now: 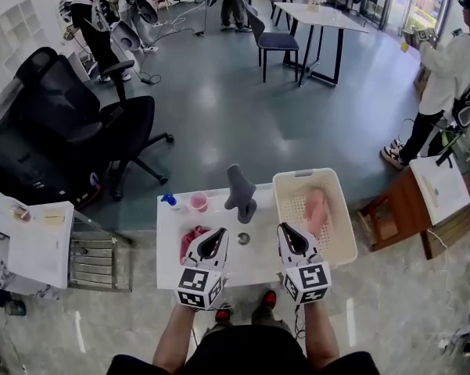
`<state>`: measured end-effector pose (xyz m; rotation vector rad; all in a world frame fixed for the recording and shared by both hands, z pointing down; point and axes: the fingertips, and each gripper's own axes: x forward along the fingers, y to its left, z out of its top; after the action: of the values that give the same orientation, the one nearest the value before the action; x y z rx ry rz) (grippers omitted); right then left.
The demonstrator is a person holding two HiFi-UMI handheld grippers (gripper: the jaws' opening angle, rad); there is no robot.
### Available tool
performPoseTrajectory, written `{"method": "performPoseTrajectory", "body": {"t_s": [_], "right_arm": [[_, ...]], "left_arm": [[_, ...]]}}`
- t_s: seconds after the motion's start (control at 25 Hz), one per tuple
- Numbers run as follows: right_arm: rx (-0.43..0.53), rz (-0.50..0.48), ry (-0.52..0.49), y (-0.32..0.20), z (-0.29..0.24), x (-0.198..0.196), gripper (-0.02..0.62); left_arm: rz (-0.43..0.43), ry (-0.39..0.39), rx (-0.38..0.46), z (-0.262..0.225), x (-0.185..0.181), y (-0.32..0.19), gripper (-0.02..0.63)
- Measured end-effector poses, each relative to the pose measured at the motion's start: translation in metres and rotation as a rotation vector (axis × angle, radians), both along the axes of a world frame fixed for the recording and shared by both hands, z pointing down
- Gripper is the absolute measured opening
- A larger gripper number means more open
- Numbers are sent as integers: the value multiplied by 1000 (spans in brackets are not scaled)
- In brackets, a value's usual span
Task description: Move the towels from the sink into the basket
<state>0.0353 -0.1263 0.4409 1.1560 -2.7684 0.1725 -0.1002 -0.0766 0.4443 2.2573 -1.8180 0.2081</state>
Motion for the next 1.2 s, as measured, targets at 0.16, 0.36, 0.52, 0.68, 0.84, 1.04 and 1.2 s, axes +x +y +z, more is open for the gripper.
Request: {"method": "performPoseTrajectory", "body": {"t_s": [0.16, 0.36, 0.52, 0.68, 0.84, 1.04, 1.2], "right_arm": [[4, -62, -4, 11, -1, -31, 41], [-6, -143, -6, 24, 2, -71, 41], [-27, -226, 1, 41, 11, -106, 41], [-55, -301, 15, 57, 24, -141, 41], [-87, -363, 33, 69, 42, -168, 41], [-136, -431, 81, 81, 71, -195, 41], [-191, -465, 116, 81, 97, -206, 41]], "left_arm": [[-58, -5, 4, -3, -26, 19, 12], [-147, -8, -3, -1, -63, 45, 12], [-220, -9, -21, 6, -91, 67, 12], [-288, 4, -30, 14, -119, 86, 12], [-344, 19, -55, 29, -140, 103, 12], [-397, 51, -109, 56, -159, 116, 12], [-425, 70, -161, 81, -167, 116, 12]]}}
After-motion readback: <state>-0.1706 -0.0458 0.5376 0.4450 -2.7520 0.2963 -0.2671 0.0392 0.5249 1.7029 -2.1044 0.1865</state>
